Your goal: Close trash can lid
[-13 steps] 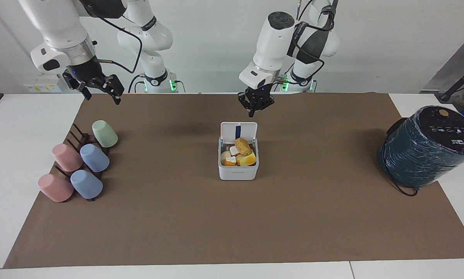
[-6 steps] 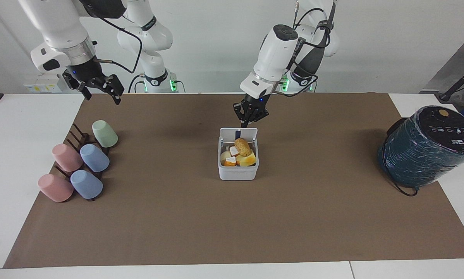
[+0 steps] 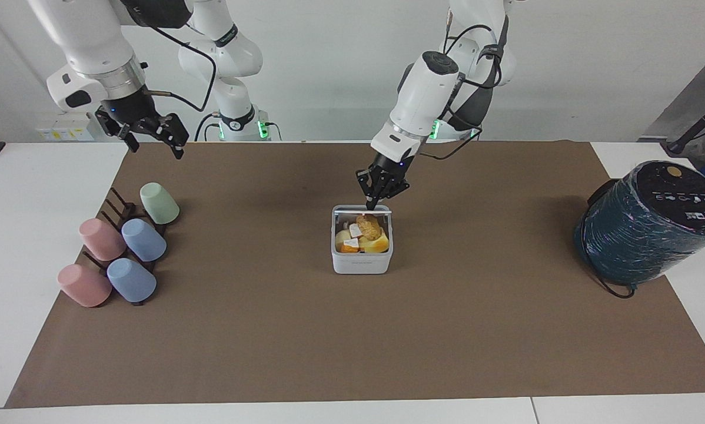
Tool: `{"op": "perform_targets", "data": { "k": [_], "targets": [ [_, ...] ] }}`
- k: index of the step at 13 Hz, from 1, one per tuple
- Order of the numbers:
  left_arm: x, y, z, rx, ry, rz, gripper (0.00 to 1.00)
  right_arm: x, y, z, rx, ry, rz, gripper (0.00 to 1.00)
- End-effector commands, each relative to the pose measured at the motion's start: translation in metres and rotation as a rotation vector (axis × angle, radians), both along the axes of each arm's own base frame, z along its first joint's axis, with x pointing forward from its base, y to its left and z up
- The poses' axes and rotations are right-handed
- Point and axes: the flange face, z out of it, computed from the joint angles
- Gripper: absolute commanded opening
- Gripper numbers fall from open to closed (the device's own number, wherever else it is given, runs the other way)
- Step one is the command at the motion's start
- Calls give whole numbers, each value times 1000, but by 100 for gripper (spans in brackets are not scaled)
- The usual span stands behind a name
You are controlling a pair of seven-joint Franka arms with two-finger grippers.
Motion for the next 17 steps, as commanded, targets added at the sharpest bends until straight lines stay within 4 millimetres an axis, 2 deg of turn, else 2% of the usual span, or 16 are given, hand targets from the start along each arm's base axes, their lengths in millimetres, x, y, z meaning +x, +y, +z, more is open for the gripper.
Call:
{"op": "perform_targets", "data": {
  "k": [1, 4, 7, 12, 17],
  "targets": [
    [7, -1, -2, -32, -20, 24, 0, -4, -3, 0, 6, 8, 16, 100],
    [12, -2, -9, -43, -39, 36, 0, -4, -3, 0, 6, 8, 16, 100],
    [23, 5, -14, -60, -48, 68, 0, -4, -3, -1, 6, 10, 17, 100],
    [43, -7, -46, -57, -58, 80, 0, -4, -3, -1, 6, 10, 17, 100],
    [50, -9, -64, -58, -76, 90, 0, -4, -2, -1, 6, 10, 17, 100]
  ]
}}
